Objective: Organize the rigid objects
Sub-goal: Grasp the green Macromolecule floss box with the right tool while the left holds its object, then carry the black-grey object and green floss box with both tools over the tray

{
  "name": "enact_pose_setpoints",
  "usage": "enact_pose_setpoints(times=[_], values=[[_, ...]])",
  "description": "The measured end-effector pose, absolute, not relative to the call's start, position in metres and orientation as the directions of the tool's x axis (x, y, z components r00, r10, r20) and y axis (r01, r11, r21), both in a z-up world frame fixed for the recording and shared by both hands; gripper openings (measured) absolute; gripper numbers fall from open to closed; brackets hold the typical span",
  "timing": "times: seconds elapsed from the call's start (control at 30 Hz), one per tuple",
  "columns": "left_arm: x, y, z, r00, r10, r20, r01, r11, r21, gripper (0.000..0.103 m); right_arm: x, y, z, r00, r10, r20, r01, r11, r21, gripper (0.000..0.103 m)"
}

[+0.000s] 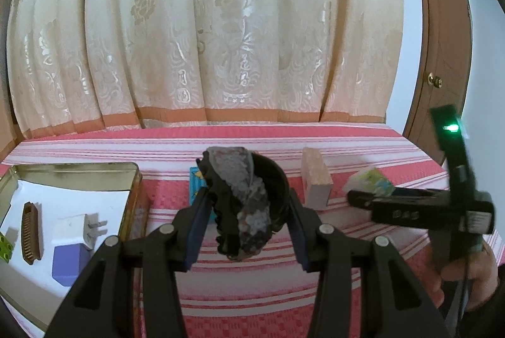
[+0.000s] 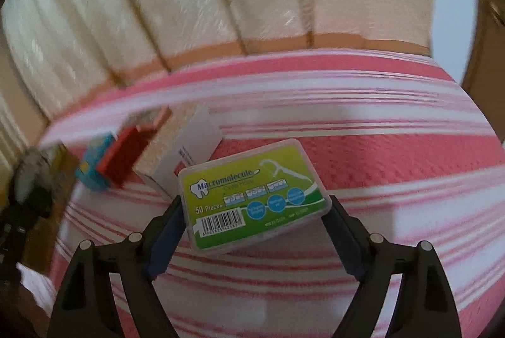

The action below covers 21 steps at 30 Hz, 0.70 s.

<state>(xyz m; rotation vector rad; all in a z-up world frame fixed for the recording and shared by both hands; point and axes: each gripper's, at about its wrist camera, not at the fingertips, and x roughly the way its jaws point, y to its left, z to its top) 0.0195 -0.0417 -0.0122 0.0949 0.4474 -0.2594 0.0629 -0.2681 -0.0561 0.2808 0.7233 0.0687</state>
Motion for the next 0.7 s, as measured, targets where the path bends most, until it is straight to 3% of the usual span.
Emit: enact_pose_setpoints(times=[0.17, 0.47, 0.7], values=[[0.015, -0.045, -0.012, 0.888, -0.202, -0.413, 0.255, 0.964, 0.077, 0.046, 0.032, -0.274, -0.049, 0.82, 0.07, -0.568, 0.146, 0.934, 0.326, 0.086], [0.003, -0.049, -0.009, 0.907, -0.191, -0.375, 0.257, 0.957, 0.134, 0.046, -0.016, -0.257, -0.03, 0.888, -0.124, -0.442, 0.265, 0.925, 0.273, 0.086], [-0.004, -0.041, -0.006, 0.914, -0.191, -0.359, 0.251, 0.959, 0.13, 0.046, -0.031, -0.251, -0.03, 0.902, -0.118, -0.416, 0.263, 0.913, 0.311, 0.086]])
